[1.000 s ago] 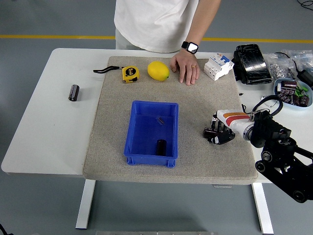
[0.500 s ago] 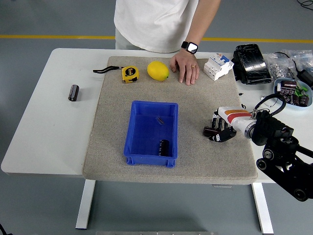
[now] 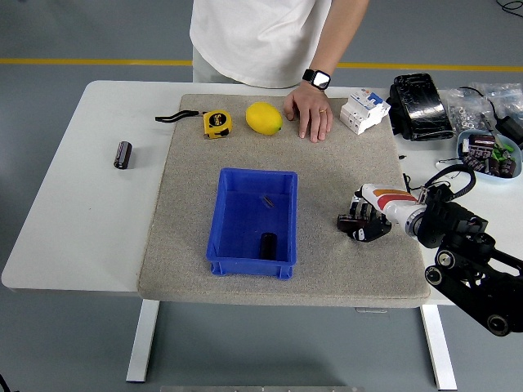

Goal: Pick up the battery,place it into the box

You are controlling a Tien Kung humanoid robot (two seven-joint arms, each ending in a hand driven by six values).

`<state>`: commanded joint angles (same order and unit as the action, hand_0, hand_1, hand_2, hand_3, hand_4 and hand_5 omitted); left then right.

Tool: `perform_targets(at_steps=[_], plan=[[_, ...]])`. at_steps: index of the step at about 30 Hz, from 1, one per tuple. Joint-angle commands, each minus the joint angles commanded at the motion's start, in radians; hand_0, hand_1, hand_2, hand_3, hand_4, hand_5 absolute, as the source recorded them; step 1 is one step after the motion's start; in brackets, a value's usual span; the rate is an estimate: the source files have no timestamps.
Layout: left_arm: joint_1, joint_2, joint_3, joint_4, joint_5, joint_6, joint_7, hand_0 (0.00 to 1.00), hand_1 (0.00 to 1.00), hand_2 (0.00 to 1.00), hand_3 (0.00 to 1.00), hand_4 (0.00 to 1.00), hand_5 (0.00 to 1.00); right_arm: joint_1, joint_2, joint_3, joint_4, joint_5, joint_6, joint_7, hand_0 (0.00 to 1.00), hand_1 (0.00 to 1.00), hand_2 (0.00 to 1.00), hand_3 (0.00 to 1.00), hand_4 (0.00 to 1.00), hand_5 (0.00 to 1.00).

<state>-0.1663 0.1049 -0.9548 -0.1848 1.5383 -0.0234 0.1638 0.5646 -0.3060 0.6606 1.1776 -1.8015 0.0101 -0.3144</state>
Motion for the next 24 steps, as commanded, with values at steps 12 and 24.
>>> perform_targets(at_steps=[12, 24], plan=[[-0.006, 0.0, 0.018, 0.0, -0.019, 0.0, -0.003, 0.615, 0.594, 0.652, 0.715, 0.724, 0.71, 0.004, 0.006, 0.011, -0.02, 0.064, -0.017, -0.004, 0.269, 0.266, 0.328, 0.468, 0.913, 0.069], [-0.006, 0.001, 0.022, 0.0, -0.025, -0.001, -0.003, 0.612, 0.594, 0.647, 0.714, 0.724, 0.711, 0.006, -0.001, 0.019, -0.016, 0.107, -0.009, -0.012, 0.247, 0.243, 0.305, 0.467, 0.889, 0.062]])
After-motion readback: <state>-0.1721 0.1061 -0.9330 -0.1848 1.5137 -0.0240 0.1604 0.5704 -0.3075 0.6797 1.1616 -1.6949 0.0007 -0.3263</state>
